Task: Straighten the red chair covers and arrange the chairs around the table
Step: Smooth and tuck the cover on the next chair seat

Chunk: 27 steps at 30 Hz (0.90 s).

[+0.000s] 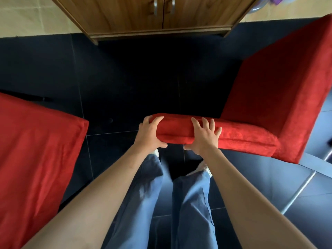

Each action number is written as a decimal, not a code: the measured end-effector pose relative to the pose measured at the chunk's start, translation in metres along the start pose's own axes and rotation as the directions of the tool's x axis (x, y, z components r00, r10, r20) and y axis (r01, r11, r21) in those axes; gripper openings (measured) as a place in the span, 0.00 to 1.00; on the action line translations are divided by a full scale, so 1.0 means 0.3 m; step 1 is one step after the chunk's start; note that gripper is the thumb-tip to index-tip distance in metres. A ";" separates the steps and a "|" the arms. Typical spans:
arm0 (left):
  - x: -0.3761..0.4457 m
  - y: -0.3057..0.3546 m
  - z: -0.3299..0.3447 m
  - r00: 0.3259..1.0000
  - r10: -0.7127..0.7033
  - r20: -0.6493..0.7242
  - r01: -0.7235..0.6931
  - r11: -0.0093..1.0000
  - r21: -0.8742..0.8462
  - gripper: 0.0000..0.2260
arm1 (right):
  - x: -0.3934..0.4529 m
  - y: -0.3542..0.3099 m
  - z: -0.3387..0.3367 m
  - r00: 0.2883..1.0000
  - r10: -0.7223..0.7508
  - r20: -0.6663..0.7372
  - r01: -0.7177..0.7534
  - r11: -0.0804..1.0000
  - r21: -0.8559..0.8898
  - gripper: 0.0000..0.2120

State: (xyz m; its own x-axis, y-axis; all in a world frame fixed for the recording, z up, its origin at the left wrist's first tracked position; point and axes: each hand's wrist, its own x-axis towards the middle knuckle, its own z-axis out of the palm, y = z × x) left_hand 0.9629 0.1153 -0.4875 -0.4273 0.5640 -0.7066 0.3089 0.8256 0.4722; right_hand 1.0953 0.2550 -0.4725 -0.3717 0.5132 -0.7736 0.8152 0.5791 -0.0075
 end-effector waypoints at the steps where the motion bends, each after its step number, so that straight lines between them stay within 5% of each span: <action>1: 0.002 -0.006 0.004 1.000 0.015 -0.006 -0.015 1.000 0.000 0.45 | 0.005 -0.002 0.003 1.000 -0.008 -0.012 0.008 1.000 -0.006 0.55; 12: -0.001 -0.054 -0.001 0.994 0.100 -0.038 -0.101 0.995 -0.015 0.43 | 0.033 0.058 0.030 0.979 -0.174 -0.105 0.158 0.976 -0.149 0.55; 18: -0.005 -0.051 -0.016 0.989 0.130 -0.067 -0.128 0.991 0.029 0.39 | 0.045 0.067 0.041 0.946 -0.255 -0.199 0.218 0.957 -0.189 0.38; 27: -0.028 -0.021 -0.021 0.980 0.179 -0.088 -0.173 0.982 0.077 0.34 | 0.018 0.114 0.016 0.927 -0.302 -0.224 0.262 0.946 -0.190 0.28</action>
State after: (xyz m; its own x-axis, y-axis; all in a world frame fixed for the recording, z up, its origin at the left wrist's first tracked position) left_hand 0.9592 0.1055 -0.4812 -0.4380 0.7023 -0.5613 0.4426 0.7119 0.5453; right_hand 1.1233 0.2744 -0.4799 -0.6899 0.4425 -0.5729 0.5893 0.8030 -0.0894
